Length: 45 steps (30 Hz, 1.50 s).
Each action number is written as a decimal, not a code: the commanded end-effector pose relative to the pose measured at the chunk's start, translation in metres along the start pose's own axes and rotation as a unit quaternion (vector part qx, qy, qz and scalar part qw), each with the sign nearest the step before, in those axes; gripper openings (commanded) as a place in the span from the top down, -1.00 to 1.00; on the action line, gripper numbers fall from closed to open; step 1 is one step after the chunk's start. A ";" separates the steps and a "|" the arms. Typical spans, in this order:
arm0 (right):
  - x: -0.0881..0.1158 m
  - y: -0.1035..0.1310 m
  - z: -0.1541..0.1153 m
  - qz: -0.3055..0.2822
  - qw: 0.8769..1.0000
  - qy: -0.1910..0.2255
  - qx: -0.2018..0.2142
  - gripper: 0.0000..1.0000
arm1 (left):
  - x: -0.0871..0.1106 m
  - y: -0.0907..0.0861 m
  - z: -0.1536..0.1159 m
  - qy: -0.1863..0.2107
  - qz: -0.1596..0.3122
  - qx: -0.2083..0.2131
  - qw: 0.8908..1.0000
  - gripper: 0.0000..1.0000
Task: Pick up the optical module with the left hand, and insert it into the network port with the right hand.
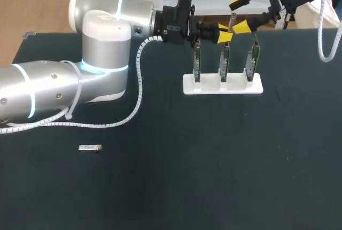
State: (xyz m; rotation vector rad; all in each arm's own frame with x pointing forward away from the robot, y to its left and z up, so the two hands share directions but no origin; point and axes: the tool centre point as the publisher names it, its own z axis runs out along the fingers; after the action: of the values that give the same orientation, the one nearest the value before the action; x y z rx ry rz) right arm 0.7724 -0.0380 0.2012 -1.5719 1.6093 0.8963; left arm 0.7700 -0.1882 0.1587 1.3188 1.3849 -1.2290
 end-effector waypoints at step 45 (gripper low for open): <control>-0.005 0.000 0.010 -0.004 1.000 -0.003 -0.002 1.00 | -0.002 0.001 -0.002 0.006 0.007 -0.002 1.000 -1.00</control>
State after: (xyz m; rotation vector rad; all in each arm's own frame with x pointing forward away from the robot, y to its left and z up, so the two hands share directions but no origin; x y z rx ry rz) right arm 0.7717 -0.0276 0.2011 -1.5764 1.5987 0.8993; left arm 0.7706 -0.1876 0.1586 1.3259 1.3788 -1.2195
